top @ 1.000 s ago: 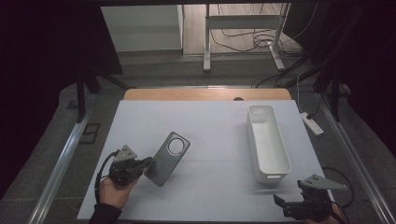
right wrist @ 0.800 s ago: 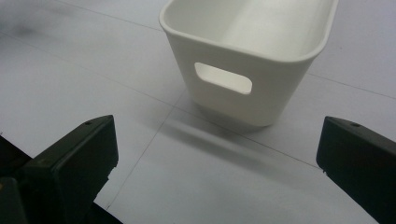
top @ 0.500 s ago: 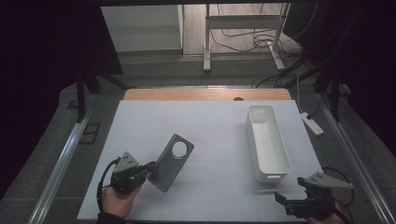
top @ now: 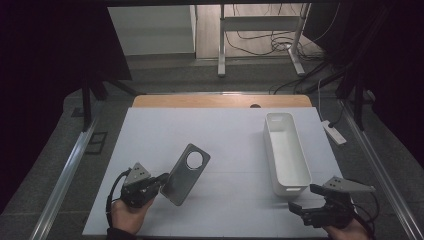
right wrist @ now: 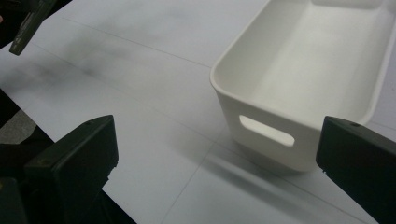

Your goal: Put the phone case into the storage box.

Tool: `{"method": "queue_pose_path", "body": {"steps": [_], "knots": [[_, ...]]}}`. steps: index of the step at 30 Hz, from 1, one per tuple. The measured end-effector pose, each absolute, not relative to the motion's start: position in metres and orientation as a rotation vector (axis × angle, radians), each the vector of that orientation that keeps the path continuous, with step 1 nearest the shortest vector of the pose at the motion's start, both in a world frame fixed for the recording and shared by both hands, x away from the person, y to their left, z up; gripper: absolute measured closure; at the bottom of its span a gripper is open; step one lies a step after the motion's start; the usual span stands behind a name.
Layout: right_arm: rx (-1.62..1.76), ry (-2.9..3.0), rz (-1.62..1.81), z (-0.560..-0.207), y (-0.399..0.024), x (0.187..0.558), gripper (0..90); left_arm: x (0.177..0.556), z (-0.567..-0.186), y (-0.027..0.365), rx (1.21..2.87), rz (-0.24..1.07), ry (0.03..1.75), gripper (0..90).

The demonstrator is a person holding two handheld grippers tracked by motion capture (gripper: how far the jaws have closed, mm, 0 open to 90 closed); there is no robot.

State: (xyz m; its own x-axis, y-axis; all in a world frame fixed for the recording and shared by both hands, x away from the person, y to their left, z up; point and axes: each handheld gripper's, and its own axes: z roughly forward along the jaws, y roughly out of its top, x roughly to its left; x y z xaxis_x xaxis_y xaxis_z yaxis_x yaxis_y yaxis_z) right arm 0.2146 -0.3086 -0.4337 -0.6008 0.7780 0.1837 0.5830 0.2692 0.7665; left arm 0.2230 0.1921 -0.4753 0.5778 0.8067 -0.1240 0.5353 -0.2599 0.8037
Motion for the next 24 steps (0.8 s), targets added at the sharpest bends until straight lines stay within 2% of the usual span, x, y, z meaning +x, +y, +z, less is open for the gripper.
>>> {"method": "queue_pose_path", "body": {"steps": [24], "knots": [[1.240,2.393,1.330,-0.419,-0.284,0.238,0.0,0.230,-0.471,0.187,1.952,0.398,1.063,89.1]]}}
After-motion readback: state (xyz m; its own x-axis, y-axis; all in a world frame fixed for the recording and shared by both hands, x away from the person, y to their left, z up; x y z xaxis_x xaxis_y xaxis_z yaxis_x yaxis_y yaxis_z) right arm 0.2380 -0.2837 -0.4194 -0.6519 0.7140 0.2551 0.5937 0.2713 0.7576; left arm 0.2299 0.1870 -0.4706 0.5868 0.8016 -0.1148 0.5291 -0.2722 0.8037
